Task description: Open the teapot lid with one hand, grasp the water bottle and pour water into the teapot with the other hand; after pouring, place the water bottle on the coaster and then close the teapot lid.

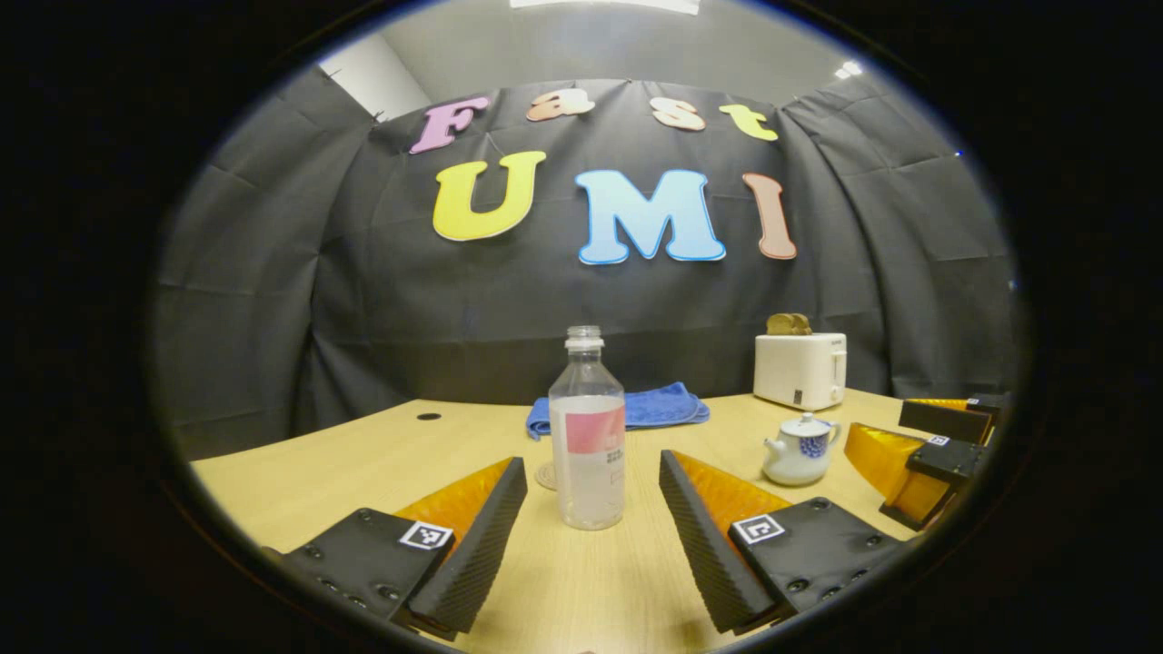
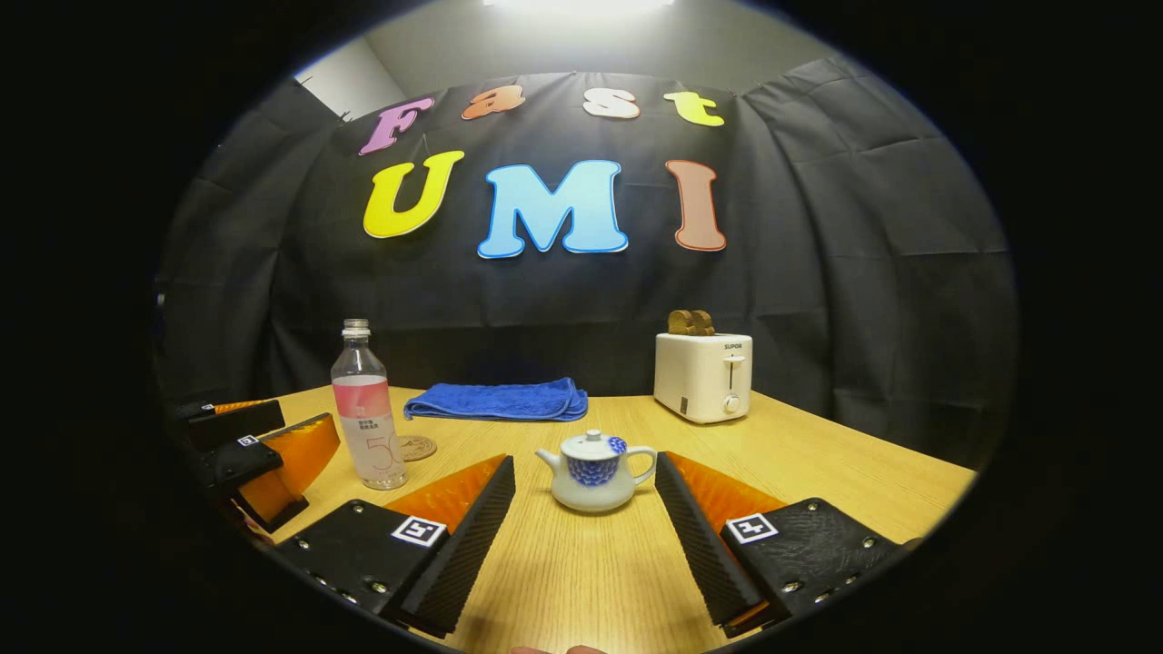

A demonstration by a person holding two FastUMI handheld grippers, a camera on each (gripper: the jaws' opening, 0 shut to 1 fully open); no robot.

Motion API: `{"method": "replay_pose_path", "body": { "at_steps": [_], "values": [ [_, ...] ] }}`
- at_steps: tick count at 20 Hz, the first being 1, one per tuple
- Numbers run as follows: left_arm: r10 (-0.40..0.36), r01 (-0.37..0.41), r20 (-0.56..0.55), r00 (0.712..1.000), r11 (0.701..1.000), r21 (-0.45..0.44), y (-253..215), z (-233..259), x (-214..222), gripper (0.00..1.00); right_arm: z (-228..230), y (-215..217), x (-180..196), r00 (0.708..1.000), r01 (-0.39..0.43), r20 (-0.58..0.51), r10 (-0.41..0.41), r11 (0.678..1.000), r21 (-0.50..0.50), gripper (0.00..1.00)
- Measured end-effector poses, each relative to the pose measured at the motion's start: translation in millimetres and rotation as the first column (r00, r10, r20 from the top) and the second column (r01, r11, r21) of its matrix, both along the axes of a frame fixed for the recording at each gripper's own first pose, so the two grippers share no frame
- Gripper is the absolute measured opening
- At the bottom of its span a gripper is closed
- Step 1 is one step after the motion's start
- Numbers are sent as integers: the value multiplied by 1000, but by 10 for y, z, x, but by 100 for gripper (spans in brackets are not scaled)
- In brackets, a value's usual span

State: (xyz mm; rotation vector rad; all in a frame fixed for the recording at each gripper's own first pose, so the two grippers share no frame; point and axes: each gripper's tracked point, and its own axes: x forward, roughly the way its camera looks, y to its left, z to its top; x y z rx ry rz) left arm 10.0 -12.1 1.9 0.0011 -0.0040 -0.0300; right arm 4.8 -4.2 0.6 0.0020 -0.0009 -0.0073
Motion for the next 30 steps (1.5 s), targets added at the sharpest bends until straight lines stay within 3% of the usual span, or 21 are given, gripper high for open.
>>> {"method": "replay_pose_path", "body": {
  "at_steps": [8, 10, 13, 14, 17, 18, 19, 23, 30],
  "values": [
    [-34, 34, 1, 999, 997, -69, 44, 57, 65, 100, 80, -58, 304, 1000, 13, -5, -13, 1000, -12, 95],
    [-33, 33, 10, 999, 997, -73, 83, 124, 78, 100, 222, -99, 425, 999, 30, 36, -29, 999, -33, 84],
    [-47, 48, 15, 999, 995, -84, 56, 183, 122, 100, 219, -2, 662, 1000, 9, 21, -7, 997, -80, 84],
    [-49, 49, 11, 999, 996, -79, 45, 164, 140, 100, 199, 17, 716, 1000, -6, 9, 7, 996, -88, 75],
    [-41, 42, 16, 999, 998, -50, 62, 179, 174, 100, 136, 31, 830, 1000, -11, -16, 10, 996, -88, 72],
    [-36, 37, 17, 999, 999, -36, 76, 177, 183, 100, 69, 20, 893, 999, -21, -33, 19, 998, -60, 54],
    [-37, 38, 20, 999, 999, -29, 76, 185, 183, 100, 46, 14, 908, 999, -23, -44, 21, 999, -37, 45],
    [-41, 41, 21, 999, 999, -23, 64, 191, 203, 100, -34, -104, 1128, 995, 0, -104, 5, 999, 43, 43],
    [-41, 41, 13, 999, 999, -34, 85, 147, 219, 100, -111, -123, 1207, 990, 4, -138, -1, 1000, 19, 43]
  ]
}}
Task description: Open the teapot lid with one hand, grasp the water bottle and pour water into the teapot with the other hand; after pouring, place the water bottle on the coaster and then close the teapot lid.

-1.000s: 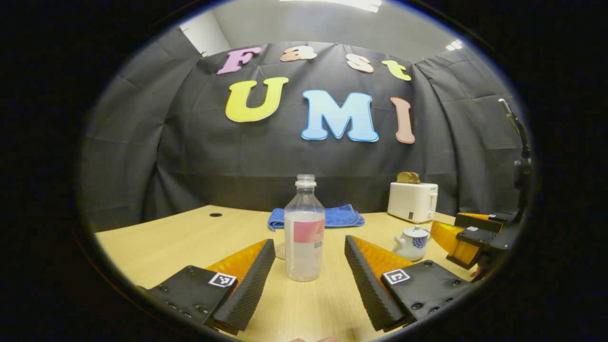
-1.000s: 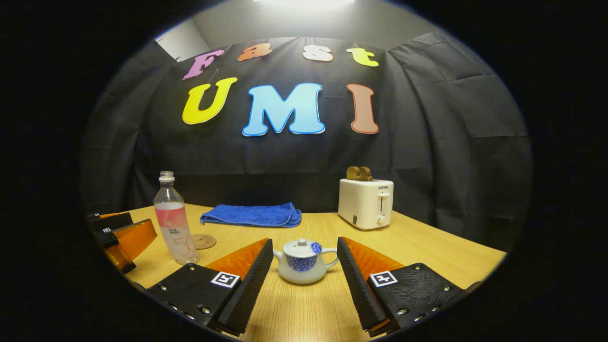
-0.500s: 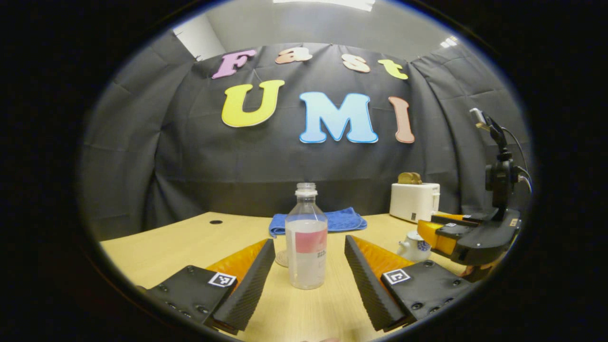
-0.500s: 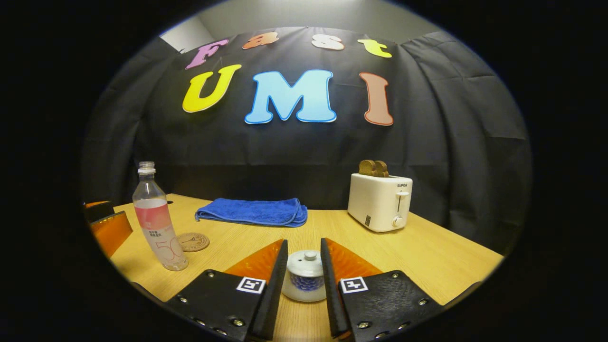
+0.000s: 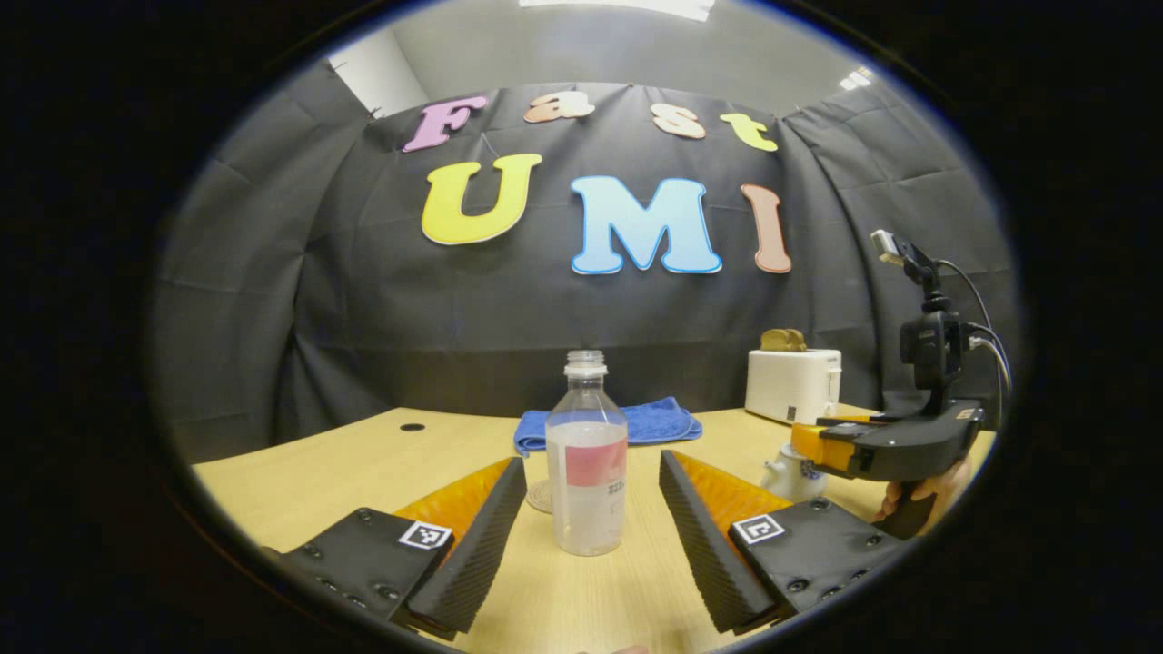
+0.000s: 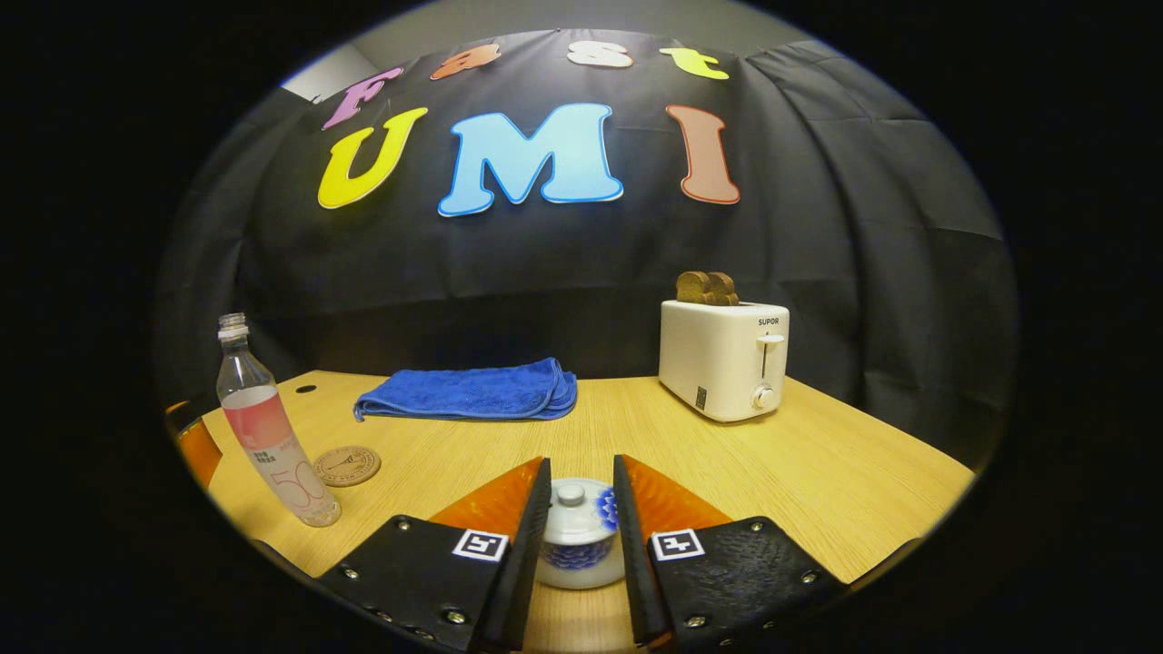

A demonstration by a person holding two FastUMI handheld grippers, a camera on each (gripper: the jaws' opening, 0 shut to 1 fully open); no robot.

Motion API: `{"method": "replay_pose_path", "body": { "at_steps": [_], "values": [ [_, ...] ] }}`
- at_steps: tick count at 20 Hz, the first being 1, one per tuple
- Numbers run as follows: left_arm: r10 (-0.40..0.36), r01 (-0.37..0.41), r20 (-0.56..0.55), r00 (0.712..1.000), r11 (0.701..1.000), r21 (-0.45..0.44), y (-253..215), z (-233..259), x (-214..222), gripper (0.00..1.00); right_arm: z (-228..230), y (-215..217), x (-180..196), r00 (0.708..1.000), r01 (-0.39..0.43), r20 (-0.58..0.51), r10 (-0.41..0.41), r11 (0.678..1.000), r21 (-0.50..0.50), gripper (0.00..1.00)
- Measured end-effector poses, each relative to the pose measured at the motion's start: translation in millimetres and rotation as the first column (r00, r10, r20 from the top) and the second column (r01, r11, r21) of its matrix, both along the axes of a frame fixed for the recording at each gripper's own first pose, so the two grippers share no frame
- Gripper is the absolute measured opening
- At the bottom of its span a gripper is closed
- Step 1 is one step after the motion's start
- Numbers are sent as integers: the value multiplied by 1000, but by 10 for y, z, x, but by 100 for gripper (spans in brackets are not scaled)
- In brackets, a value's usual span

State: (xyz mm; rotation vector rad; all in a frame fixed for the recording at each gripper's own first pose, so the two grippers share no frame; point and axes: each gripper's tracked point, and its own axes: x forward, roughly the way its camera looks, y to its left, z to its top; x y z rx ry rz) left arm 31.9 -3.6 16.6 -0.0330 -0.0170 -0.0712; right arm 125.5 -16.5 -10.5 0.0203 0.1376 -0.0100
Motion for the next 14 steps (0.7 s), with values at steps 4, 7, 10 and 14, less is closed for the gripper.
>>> {"method": "replay_pose_path", "body": {
  "at_steps": [4, 7, 10, 14],
  "values": [
    [1, -1, -6, 1000, 1000, -7, 24, -10, 13, 100, -20, -21, 30, 1000, 7, 4, -7, 999, -51, 11],
    [6, -6, 4, 1000, 1000, -13, 61, 20, -6, 100, -6, 28, 34, 1000, -2, 1, 2, 1000, -24, 16],
    [2, -2, 2, 1000, 1000, -10, 56, 7, 8, 100, 2, 33, 43, 1000, -10, 14, 11, 999, -51, 16],
    [-4, 3, -17, 1000, 1000, -15, 46, -63, 48, 100, 13, 40, 34, 1000, -11, 25, 13, 998, -62, 5]
  ]
}}
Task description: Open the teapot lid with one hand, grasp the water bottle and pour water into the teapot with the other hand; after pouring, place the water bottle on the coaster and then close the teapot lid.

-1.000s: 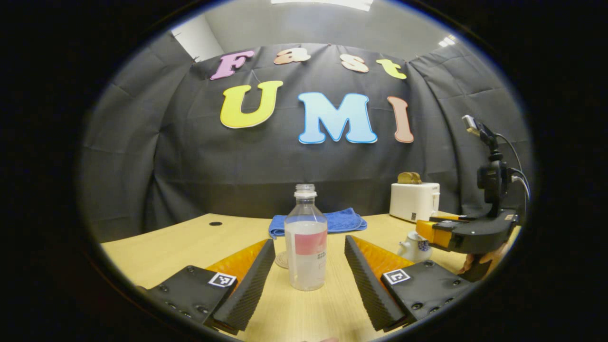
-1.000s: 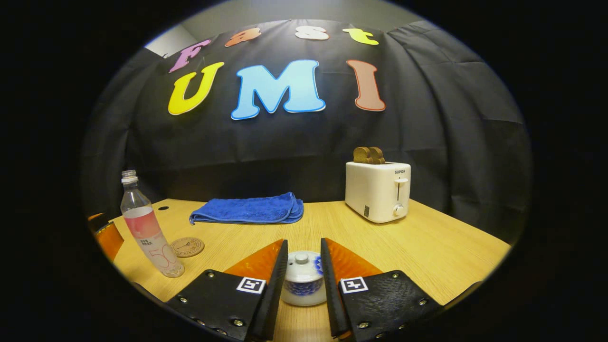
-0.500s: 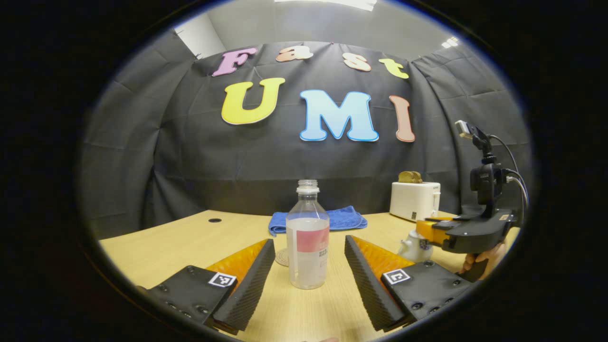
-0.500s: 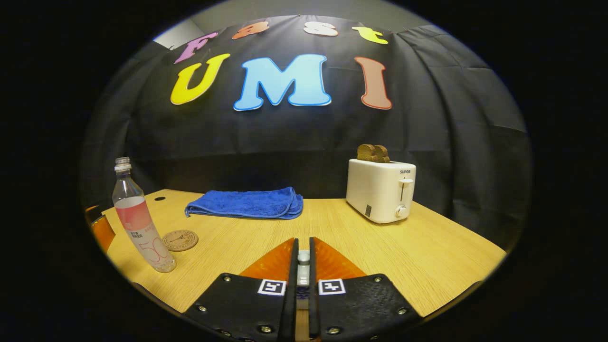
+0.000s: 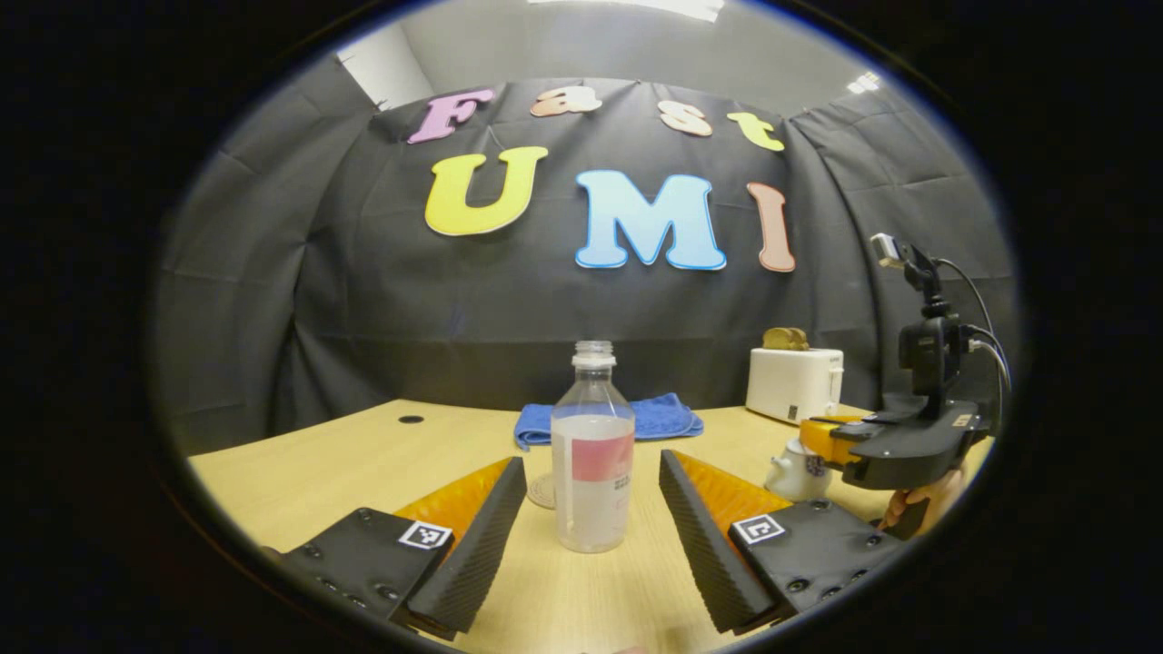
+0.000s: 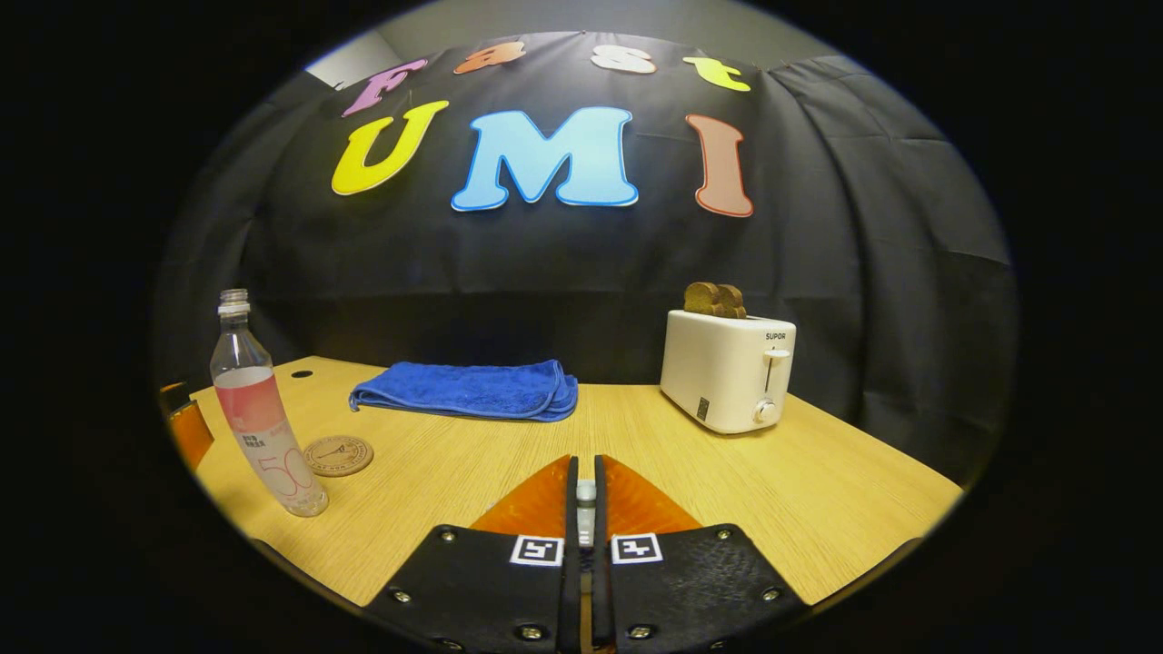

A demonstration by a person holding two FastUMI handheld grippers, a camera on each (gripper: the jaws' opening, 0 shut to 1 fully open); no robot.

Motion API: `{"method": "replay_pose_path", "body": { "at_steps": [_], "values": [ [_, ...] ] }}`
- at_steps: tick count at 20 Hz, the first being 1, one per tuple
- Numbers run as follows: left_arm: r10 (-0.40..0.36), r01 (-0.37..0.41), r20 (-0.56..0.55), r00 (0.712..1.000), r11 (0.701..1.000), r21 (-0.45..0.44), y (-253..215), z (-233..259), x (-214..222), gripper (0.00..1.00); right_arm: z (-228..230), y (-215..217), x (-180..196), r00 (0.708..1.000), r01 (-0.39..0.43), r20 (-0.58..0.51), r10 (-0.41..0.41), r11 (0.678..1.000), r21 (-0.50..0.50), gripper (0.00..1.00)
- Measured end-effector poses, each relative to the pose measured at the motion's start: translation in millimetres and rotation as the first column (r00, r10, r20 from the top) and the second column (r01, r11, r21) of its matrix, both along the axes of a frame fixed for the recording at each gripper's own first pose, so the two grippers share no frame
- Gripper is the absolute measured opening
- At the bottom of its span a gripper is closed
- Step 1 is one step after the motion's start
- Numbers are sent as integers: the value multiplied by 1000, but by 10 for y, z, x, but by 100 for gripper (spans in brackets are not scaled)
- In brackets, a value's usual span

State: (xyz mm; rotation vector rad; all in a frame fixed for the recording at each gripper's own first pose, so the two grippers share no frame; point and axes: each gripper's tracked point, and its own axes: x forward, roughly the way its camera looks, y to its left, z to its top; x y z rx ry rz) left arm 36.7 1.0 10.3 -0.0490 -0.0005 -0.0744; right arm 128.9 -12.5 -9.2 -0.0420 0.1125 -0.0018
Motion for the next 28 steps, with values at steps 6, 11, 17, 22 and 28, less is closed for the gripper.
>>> {"method": "replay_pose_path", "body": {
  "at_steps": [6, 11, 17, 22, 28],
  "values": [
    [-10, 10, 8, 1000, 1000, 6, -59, 22, 19, 100, 207, 9, -89, 998, -13, 68, 12, 1000, 15, 5],
    [9, -9, -21, 1000, 999, 33, -98, -83, 141, 100, 362, 97, -397, 992, -62, 112, 59, 998, 19, 5],
    [26, -22, -85, 996, 999, 48, -151, -229, 476, 100, 561, 278, -898, 973, -159, 180, 148, 986, 46, 5],
    [40, -36, -83, 996, 998, 48, -122, -221, 717, 100, 550, 305, -937, 969, -181, 179, 169, 982, 51, 5],
    [-18, 22, -81, 997, 999, 42, -215, -214, 918, 100, 430, 278, -960, 972, -189, 156, 177, 980, 67, 5]
  ]
}}
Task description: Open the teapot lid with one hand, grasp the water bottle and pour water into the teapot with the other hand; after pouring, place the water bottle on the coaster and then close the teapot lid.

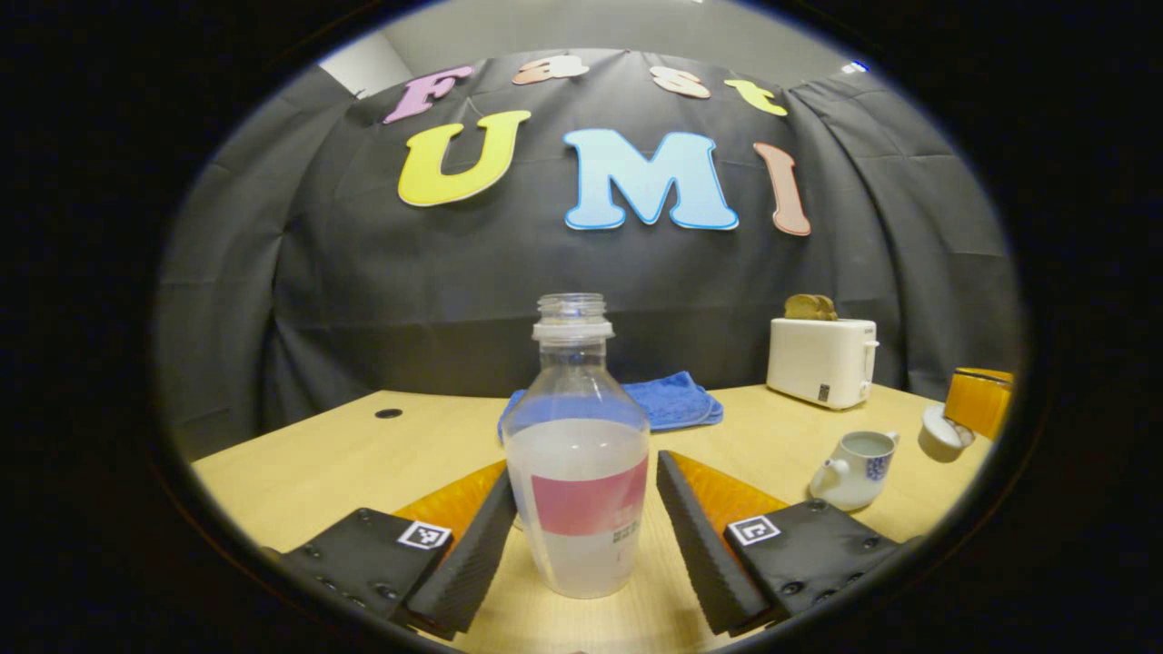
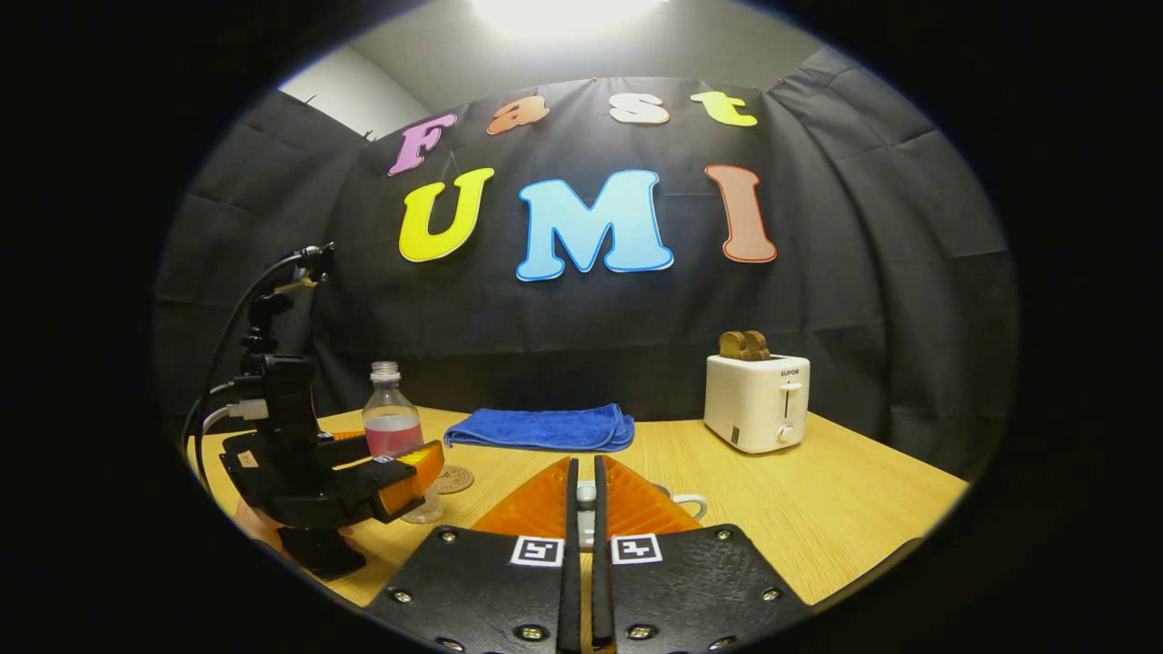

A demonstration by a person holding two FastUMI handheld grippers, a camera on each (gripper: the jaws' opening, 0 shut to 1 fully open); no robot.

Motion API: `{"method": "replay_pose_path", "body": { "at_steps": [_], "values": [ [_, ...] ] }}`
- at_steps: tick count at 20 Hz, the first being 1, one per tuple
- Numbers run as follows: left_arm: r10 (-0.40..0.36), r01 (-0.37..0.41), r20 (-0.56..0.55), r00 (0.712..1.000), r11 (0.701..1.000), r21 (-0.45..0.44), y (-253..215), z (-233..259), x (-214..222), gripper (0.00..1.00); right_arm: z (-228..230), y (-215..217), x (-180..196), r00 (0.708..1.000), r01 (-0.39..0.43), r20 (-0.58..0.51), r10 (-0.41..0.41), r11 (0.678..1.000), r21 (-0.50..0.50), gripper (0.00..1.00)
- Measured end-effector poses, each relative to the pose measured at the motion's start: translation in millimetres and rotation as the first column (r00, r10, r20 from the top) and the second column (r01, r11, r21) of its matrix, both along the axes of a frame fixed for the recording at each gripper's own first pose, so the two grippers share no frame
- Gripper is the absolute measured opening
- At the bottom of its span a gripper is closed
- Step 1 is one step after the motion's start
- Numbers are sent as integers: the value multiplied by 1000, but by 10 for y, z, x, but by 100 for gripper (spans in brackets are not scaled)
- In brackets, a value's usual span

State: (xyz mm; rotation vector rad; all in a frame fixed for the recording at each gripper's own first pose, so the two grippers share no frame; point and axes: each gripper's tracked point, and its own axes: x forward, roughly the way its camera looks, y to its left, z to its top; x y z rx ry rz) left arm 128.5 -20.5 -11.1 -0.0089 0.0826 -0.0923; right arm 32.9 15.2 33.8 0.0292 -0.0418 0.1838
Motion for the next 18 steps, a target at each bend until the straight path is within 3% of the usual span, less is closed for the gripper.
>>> {"method": "replay_pose_path", "body": {
  "at_steps": [1, 5, 12, 15, 18],
  "values": [
    [-2, 2, 0, 1000, 1000, -4, 4, -13, 13, 89, -9, -5, -37, 1000, -3, -3, 3, 1000, 7, 5],
    [-17, 17, -3, 1000, 1000, 25, -14, 2, 5, 86, -124, 47, -271, 999, -42, -30, 43, 999, 27, 5],
    [-85, 83, -1, 996, 980, 179, -208, 103, -72, 87, -265, 74, -518, 995, -76, -60, 78, 997, 29, 5],
    [-99, 89, 21, 995, 954, 285, -254, 205, -80, 87, -372, 43, -545, 993, -78, -84, 81, 996, 35, 5],
    [-132, 106, 32, 991, 895, 432, -358, 304, -69, 87, -416, 19, -578, 994, -69, -85, 70, 998, 8, 5]
  ]
}}
